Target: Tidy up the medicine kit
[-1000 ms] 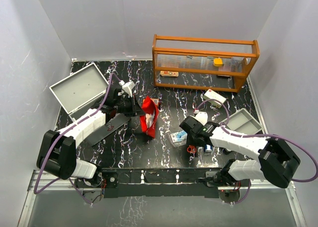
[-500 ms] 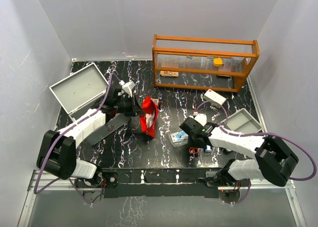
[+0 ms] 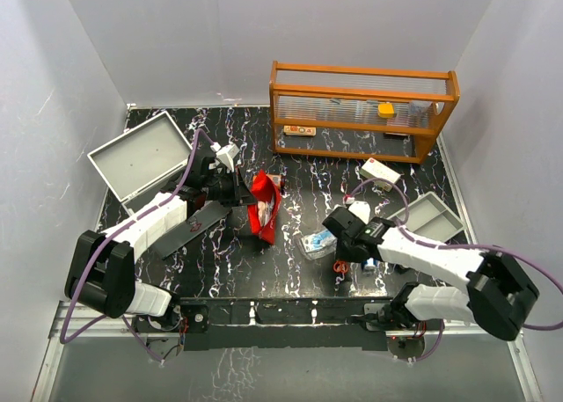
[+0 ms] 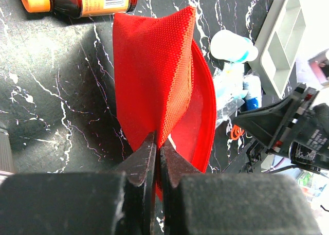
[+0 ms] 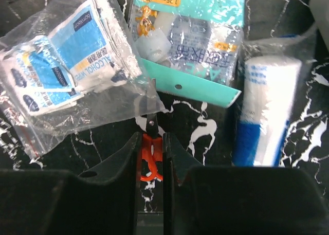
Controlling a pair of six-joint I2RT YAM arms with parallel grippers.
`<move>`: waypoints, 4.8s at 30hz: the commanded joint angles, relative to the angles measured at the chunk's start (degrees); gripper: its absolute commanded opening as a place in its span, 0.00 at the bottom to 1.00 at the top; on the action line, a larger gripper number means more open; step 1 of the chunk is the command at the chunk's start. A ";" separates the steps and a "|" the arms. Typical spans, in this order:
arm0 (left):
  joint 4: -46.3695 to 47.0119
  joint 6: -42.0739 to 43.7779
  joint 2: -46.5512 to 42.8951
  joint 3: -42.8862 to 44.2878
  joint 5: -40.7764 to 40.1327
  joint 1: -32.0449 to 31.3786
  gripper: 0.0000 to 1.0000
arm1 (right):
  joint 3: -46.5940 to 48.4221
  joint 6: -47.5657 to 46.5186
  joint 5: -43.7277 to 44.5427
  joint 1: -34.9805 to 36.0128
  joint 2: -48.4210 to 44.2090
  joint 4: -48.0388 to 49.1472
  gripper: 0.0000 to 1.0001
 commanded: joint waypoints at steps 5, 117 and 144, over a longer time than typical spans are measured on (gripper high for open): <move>1.05 0.11 -1.15 0.13 1.29 -0.22 0.00 | 2.50 5.25 4.42 -0.16 -10.46 -6.84 0.10; -1.37 1.49 -2.16 1.13 1.90 -0.16 0.00 | 12.69 -2.38 6.43 1.52 -5.72 4.80 0.42; -4.49 1.16 -1.96 3.40 0.31 -0.22 0.00 | -0.65 5.32 4.63 -2.89 -2.30 12.98 0.54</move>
